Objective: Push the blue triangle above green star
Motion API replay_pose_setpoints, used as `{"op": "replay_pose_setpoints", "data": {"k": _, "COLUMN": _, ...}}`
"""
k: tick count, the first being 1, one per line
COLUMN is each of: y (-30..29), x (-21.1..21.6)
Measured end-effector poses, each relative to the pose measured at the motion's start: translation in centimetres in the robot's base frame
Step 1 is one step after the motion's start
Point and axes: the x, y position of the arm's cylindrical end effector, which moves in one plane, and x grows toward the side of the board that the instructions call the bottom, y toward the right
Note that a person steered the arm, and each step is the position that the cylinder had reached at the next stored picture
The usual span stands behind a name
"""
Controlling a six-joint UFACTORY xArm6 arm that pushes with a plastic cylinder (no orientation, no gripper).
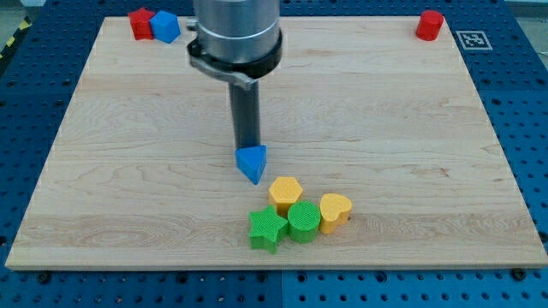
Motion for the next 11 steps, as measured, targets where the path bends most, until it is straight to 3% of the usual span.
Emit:
{"op": "replay_pose_setpoints", "data": {"k": 4, "y": -8.4, "x": -1.9}}
{"op": "replay_pose_setpoints", "data": {"k": 6, "y": -11.0, "x": -0.9}}
{"op": "replay_pose_setpoints", "data": {"k": 8, "y": -10.4, "x": 1.5}}
{"op": "replay_pose_setpoints", "data": {"k": 11, "y": -9.8, "x": 0.4}}
